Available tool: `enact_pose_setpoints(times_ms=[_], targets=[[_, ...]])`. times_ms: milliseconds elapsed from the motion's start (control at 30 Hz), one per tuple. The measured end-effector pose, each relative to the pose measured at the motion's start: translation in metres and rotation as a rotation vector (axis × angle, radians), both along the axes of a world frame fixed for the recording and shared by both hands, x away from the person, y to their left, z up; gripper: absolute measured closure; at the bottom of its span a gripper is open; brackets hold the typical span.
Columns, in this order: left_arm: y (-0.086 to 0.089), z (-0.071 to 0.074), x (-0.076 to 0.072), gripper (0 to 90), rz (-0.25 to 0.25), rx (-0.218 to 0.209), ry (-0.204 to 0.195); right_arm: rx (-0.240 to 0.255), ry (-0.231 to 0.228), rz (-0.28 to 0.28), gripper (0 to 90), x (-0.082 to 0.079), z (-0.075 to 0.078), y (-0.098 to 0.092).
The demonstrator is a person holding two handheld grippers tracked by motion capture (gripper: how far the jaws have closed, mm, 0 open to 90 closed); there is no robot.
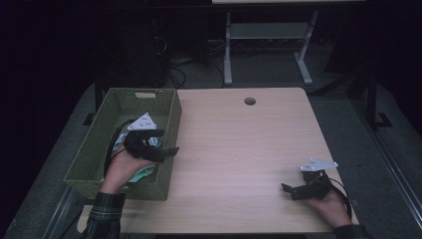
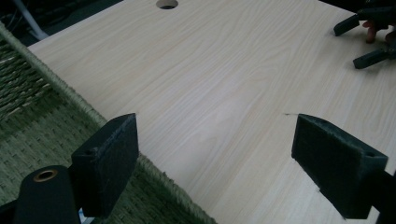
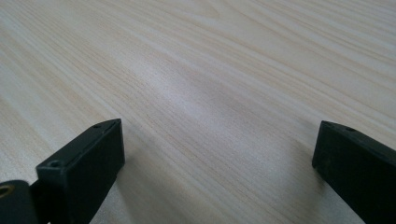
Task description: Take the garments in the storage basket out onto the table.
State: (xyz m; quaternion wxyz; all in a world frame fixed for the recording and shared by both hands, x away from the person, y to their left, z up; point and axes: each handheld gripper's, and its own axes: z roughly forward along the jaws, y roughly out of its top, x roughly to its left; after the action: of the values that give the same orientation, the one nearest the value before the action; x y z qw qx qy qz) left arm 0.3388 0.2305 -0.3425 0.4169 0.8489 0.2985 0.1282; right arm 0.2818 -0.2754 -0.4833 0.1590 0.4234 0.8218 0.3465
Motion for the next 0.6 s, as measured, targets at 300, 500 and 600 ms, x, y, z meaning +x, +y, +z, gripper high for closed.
enact_pose_setpoints(times_ms=[300, 500, 600], targets=[[0.016, 0.000, 0.001, 14.5, 0.040, -0.010, -0.002, 0.000, 0.001, 0.004, 1.9, 0.000, 0.000, 0.000], [0.025, -0.003, 0.003, 15.0, 0.064, -0.001, -0.003, 0.000, 0.001, 0.006, 1.9, 0.000, 0.000, 0.000], [0.032, -0.004, 0.004, 15.0, 0.073, 0.003, -0.004, 0.000, 0.001, 0.006, 1.9, 0.000, 0.000, 0.000]])
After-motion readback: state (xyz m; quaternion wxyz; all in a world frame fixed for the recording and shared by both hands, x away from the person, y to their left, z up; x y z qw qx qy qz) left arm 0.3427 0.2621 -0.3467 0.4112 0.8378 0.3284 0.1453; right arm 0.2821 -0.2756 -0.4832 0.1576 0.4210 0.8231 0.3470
